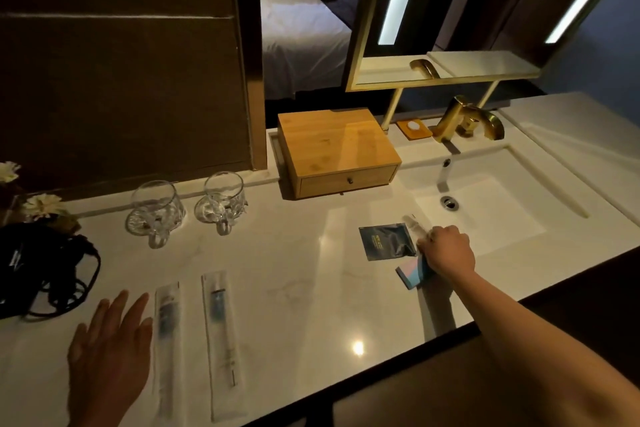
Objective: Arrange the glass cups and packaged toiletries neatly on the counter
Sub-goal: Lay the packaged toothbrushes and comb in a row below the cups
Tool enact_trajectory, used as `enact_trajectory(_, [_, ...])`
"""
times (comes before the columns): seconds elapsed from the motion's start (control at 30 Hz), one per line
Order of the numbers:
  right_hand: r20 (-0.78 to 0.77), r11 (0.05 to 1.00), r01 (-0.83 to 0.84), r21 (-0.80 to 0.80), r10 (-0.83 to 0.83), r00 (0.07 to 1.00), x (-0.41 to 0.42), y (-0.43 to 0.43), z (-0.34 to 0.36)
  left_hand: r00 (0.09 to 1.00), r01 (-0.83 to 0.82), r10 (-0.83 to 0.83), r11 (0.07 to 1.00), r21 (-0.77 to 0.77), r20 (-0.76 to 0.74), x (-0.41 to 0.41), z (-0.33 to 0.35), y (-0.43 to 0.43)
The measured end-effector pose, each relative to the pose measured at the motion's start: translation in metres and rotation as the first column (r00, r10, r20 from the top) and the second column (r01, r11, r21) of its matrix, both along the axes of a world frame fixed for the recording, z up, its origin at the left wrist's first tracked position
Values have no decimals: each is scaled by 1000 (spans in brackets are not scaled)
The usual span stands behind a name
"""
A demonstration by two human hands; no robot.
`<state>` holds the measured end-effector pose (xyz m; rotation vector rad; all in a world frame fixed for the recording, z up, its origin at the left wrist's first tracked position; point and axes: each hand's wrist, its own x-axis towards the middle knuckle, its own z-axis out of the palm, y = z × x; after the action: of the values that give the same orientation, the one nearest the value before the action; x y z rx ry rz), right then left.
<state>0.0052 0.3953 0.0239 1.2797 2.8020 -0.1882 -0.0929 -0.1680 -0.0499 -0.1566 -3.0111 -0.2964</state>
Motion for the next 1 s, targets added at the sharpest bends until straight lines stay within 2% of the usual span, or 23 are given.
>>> enact_trajectory(0.07, [-33,1000,6,-10,-7,999,-2,4,-3,1000,-6,6,1000,-7,-7,0,1,0])
enact_trajectory(0.17, [-75,993,45,-105,-53,996,-1,11,-3,1000,-18,18,1000,9,-1,1,4,3])
enact_trajectory(0.43, [-56,964,84,-253,-101,993,-7,26,9,996,-76,76,997,8,50,1,6,7])
enact_trajectory(0.53, [-148,987,51,-155,-74,986,-5,24,26,998,-37,37,999,11,46,2,10,10])
enact_trajectory(0.63, [-264,995,-99,24,102,959,-7,5,52,998,-25,24,999,32,53,5,19,16])
enact_trajectory(0.7, [-363,981,-189,50,195,911,-11,-26,68,999,-19,17,999,42,43,7,23,17])
enact_trajectory(0.73, [-413,973,-231,8,213,886,-12,-46,72,999,-17,15,999,45,38,8,25,16])
enact_trajectory(0.8, [-470,934,-308,-179,194,861,-15,-94,70,999,-21,20,999,37,35,9,28,16])
enact_trajectory(0.87, [-456,857,-376,-352,194,868,-17,-142,56,999,-25,23,999,36,48,10,29,16])
enact_trajectory(1.0, [-412,725,-394,-565,165,896,-19,-215,17,997,-40,37,998,52,71,11,32,17])
